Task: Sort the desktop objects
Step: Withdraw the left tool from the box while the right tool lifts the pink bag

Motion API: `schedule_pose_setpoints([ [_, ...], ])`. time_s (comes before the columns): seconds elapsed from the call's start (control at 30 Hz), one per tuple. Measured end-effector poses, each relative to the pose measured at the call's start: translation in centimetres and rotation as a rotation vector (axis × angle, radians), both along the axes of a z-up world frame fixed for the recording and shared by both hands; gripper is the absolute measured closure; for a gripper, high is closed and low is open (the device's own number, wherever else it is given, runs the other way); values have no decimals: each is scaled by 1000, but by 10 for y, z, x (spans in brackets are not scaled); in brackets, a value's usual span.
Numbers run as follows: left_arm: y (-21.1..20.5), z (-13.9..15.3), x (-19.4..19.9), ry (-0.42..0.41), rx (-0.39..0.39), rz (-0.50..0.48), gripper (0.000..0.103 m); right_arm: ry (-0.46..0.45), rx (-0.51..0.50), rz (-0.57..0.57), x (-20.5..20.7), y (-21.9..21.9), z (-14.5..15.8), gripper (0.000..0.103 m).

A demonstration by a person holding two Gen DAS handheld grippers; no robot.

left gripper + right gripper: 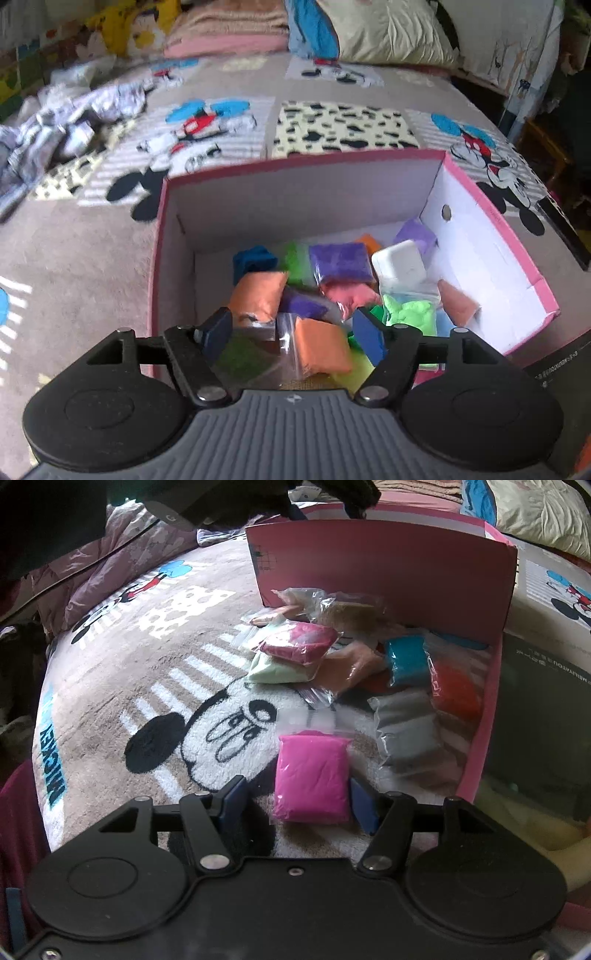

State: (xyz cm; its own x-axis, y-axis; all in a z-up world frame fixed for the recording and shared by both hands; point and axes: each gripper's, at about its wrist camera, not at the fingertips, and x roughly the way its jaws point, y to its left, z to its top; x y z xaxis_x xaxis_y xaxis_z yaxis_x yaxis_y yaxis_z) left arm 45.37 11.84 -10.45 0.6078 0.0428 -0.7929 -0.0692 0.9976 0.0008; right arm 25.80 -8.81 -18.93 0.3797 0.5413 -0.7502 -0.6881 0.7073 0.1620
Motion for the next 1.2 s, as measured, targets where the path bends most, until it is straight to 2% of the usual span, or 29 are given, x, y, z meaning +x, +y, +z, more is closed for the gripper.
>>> schedule_pose_setpoints([
  [0.23,-16,22,-22,-67,44,-14,32,2,20,-19,1,-2,-1,42],
  [0.47,-27,36,-41,-113,52,-28,32,-11,34,-46,0,-4,-2,43],
  [0.53,-29,38,-44,-118,61,-30,32,-15,38,-54,0,-5,-3,45],
  [0.73,-30,43,-56,-129,55,-33,32,-28,48,-76,-1,-7,-4,61],
  [1.2,-34,58,-83,-158,53,-51,32,-66,25,-81,-12,-7,-4,62],
])
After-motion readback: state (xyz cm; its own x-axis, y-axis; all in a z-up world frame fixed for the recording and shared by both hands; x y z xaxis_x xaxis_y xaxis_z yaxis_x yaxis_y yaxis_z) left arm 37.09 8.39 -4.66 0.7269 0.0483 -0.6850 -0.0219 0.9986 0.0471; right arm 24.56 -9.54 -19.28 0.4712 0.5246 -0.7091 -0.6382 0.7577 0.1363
